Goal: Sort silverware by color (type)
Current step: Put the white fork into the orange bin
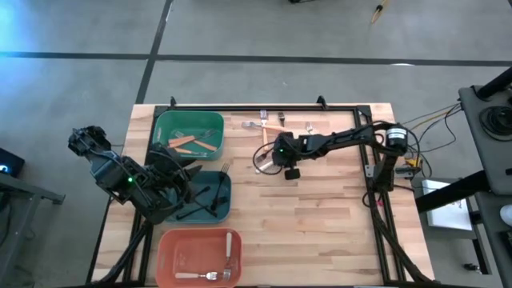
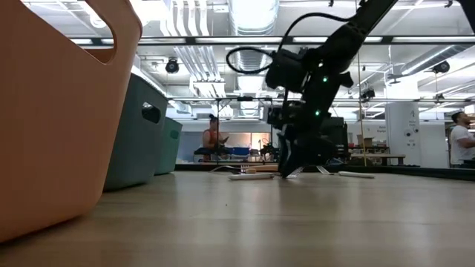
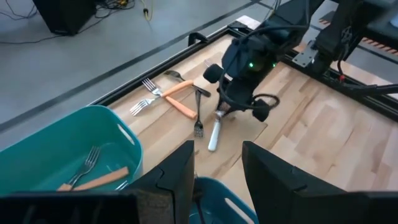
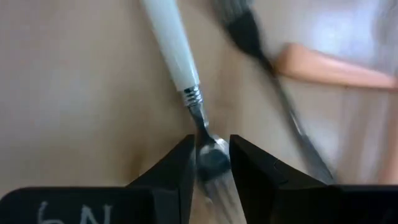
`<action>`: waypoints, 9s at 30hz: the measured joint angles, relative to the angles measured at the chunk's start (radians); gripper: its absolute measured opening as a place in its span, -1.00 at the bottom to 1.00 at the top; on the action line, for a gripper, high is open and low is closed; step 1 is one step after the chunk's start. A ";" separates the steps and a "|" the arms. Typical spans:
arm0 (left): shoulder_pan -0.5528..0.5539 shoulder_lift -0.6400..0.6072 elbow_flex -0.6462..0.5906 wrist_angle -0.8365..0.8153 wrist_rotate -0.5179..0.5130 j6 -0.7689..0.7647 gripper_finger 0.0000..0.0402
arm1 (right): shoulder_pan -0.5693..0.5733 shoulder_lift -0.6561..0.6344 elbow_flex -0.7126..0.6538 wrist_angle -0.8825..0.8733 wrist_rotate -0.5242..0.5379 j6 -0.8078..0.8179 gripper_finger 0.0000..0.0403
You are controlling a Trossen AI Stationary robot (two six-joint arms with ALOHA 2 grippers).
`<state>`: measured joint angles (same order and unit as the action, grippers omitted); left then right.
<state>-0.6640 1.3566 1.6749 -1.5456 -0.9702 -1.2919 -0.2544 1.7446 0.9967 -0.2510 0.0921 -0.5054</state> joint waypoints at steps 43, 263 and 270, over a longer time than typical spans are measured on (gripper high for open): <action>0.000 -0.010 -0.002 -0.014 0.013 -0.055 -0.41 | 0.016 0.112 0.196 -0.143 -0.019 -0.376 -0.55; 0.272 0.432 -0.180 0.782 0.388 0.943 -0.57 | 0.555 -0.063 -0.170 0.083 0.536 0.521 -0.59; 0.274 0.432 -0.180 0.782 0.388 0.943 -0.57 | 0.555 -0.013 -0.172 0.116 0.548 0.521 -0.59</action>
<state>-0.3904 1.7882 1.4952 -0.7639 -0.5823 -0.3486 0.3008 1.7321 0.8245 -0.1346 0.6399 0.0159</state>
